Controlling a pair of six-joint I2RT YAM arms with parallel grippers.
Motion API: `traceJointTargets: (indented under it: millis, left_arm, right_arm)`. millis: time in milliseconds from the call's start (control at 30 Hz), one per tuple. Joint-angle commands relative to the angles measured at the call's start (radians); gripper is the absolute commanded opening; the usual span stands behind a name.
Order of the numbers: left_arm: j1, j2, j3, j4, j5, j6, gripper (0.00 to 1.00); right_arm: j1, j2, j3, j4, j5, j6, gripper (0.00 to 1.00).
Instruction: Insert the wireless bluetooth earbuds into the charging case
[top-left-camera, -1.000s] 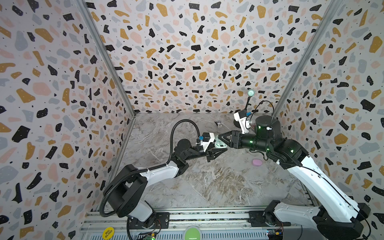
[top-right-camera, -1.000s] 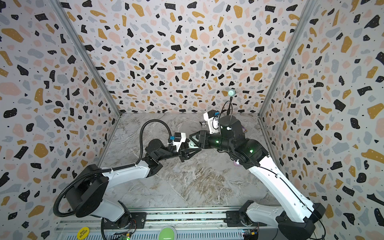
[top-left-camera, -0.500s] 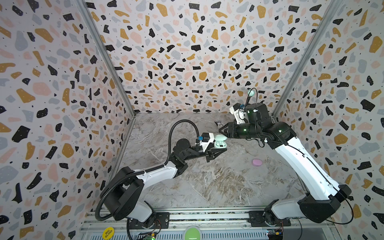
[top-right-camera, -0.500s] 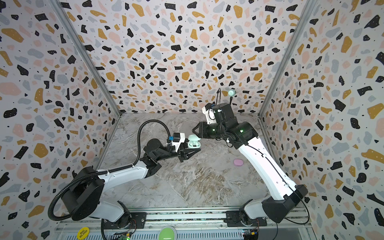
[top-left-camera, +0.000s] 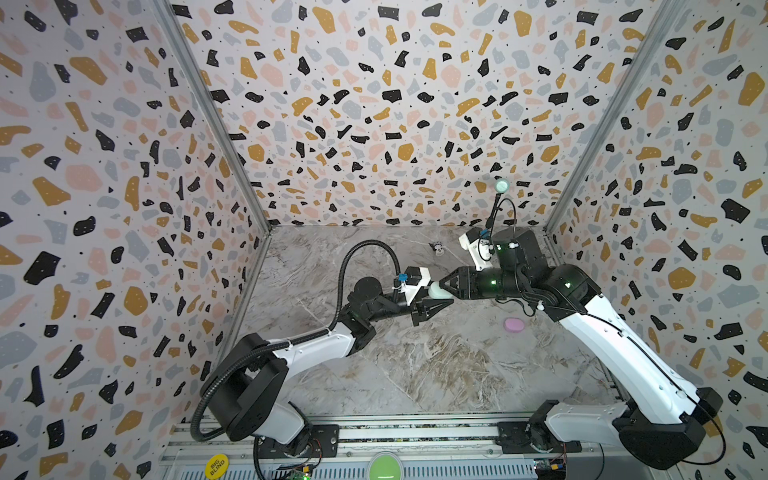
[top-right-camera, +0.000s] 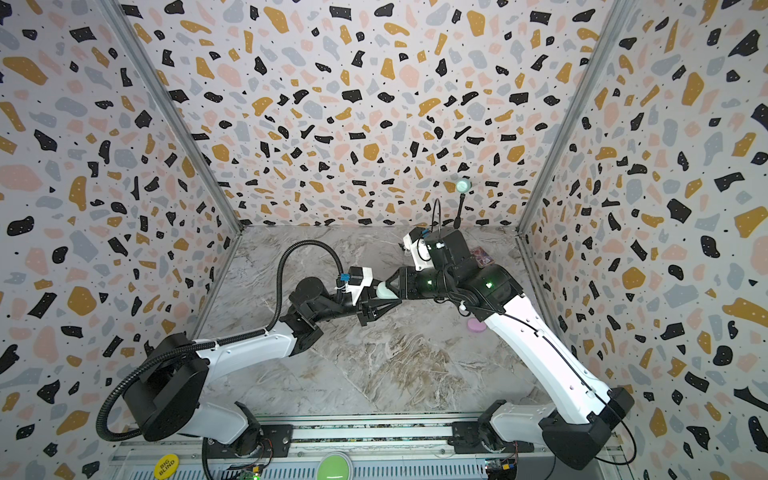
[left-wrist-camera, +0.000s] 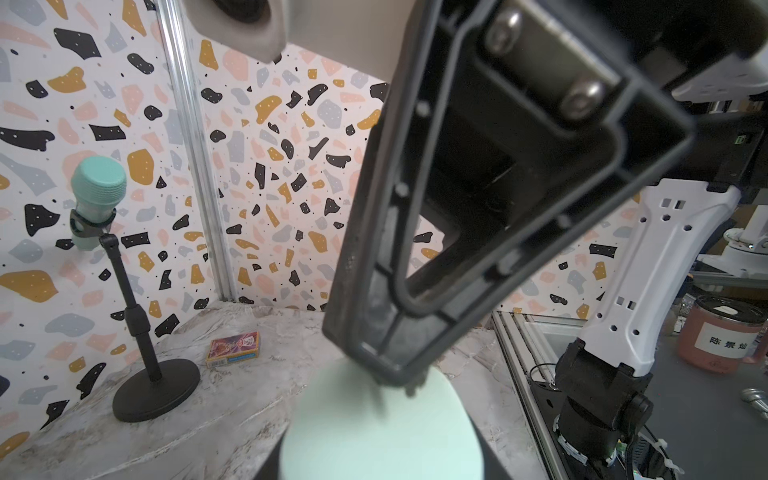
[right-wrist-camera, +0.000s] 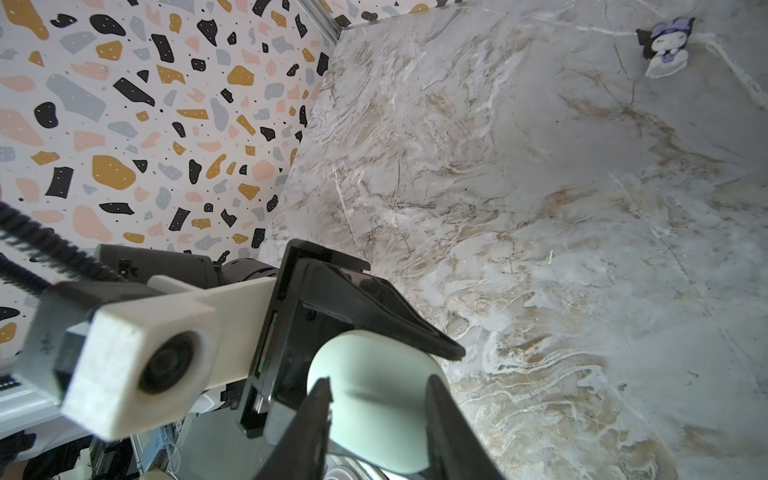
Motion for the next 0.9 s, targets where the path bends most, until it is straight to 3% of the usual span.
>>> traceJointTargets:
  millis: [0, 133, 333, 633, 867]
  left_arm:
    - [-0.005, -0.017, 0.012, 0.073, 0.004, 0.017, 0.06]
    - [-0.005, -0.014, 0.006, 0.076, 0.003, 0.013, 0.06]
    - [-0.004, -0.013, 0.005, 0.079, 0.002, 0.009, 0.06]
    - [-0.004, -0.016, 0.006, 0.079, 0.004, 0.008, 0.06]
    - [-0.004, -0.017, 0.006, 0.080, 0.004, 0.007, 0.06]
  right_arm:
    - [0.008, 0.018, 0.055, -0.087, 0.039, 0.003, 0.59]
    - [0.010, 0.046, 0.102, -0.129, 0.057, 0.001, 0.74]
    - [0.029, 0.084, 0.124, -0.141, 0.065, -0.002, 0.81]
    - [0.050, 0.107, 0.118, -0.119, 0.067, 0.008, 0.81]
    - [0.052, 0.101, 0.084, -0.091, 0.064, 0.024, 0.69]
